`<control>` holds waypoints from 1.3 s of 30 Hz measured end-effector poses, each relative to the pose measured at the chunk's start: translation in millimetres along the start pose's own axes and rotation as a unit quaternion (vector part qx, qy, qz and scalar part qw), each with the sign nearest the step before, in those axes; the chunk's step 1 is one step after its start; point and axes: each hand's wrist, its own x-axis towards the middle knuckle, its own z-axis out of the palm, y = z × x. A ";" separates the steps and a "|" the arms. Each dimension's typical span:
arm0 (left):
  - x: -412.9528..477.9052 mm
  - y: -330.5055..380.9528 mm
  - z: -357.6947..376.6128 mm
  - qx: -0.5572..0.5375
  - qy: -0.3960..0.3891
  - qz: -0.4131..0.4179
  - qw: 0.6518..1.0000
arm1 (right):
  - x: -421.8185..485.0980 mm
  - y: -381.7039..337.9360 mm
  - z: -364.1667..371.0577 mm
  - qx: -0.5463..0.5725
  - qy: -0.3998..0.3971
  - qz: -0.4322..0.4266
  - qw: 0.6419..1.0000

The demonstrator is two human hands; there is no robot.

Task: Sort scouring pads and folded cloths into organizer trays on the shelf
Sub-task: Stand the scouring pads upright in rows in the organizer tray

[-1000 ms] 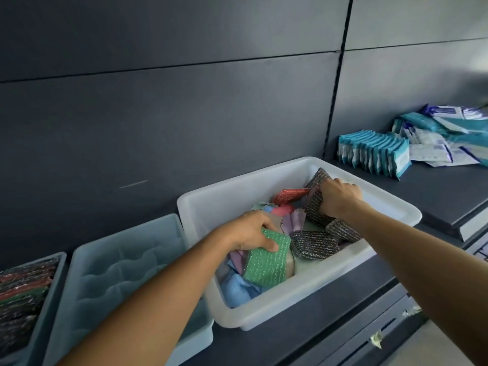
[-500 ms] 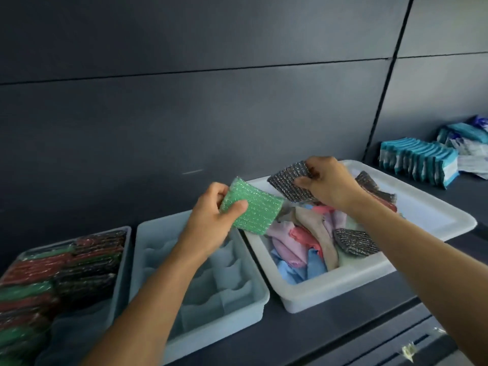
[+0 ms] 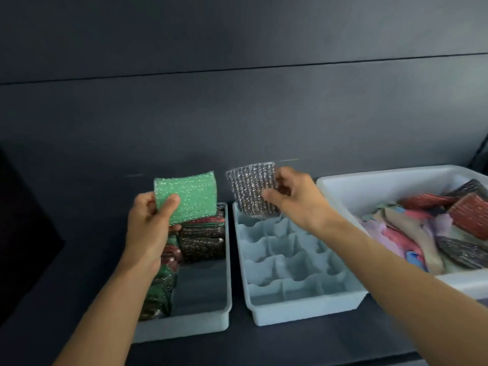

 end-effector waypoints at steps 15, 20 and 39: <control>11.5 -16.0 -70.6 0.003 0.007 -0.012 1.000 | 6.8 -11.8 144.3 -0.457 -0.175 -0.160 0.857; 13.1 -17.8 -78.5 0.025 -0.028 -0.024 0.999 | 9.3 -2.2 162.1 -0.507 -0.208 -0.180 0.817; 22.1 -43.5 -58.3 0.345 -0.317 0.084 0.879 | -4.3 -45.5 92.1 -0.263 -0.110 -0.117 0.951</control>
